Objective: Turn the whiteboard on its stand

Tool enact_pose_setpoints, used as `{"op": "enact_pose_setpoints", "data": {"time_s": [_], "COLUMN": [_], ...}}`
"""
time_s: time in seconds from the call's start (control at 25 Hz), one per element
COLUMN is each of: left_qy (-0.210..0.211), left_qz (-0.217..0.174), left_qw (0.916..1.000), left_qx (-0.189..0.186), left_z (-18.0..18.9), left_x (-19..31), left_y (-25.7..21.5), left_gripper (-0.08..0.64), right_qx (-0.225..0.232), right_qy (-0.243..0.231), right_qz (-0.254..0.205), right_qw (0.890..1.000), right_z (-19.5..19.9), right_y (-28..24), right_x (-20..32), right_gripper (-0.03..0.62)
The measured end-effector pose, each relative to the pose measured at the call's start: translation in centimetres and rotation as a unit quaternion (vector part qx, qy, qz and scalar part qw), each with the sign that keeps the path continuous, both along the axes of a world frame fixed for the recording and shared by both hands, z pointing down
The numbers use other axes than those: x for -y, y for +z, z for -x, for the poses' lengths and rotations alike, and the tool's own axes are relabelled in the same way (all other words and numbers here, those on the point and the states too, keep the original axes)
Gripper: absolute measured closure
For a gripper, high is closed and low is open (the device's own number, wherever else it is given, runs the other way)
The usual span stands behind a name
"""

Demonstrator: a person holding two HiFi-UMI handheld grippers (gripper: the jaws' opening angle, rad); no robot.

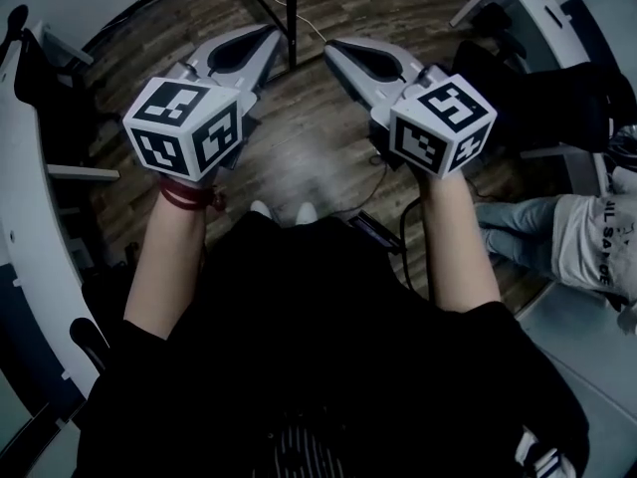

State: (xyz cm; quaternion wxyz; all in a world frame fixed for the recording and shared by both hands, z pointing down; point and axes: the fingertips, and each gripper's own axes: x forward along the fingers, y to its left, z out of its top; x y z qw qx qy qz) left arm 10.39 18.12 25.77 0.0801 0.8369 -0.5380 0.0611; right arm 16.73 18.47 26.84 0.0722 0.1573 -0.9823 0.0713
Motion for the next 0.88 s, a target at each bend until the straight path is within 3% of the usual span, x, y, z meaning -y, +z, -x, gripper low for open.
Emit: {"op": "enact_pose_setpoints", "data": {"time_s": [0.56,0.88], "left_qy": [0.039,0.049], "left_qz": [0.003,0.009], "left_qw": [0.9992,0.9986], "left_qx": [-0.012,-0.015], "left_z": [-2.2,-1.2], "left_x": [2.3,5.3], "left_y": [0.7,0.9], "left_gripper": [0.557,0.557], "right_qx": [0.008,0.003], "right_qy": [0.015,0.041], "right_qz": [0.029,0.024], "right_qw": [0.999,0.999], "right_z": [-2.0,-1.9], "right_y": [1.2,0.7], "right_x": [2.1,5.0], "right_gripper": [0.591,0.591]}}
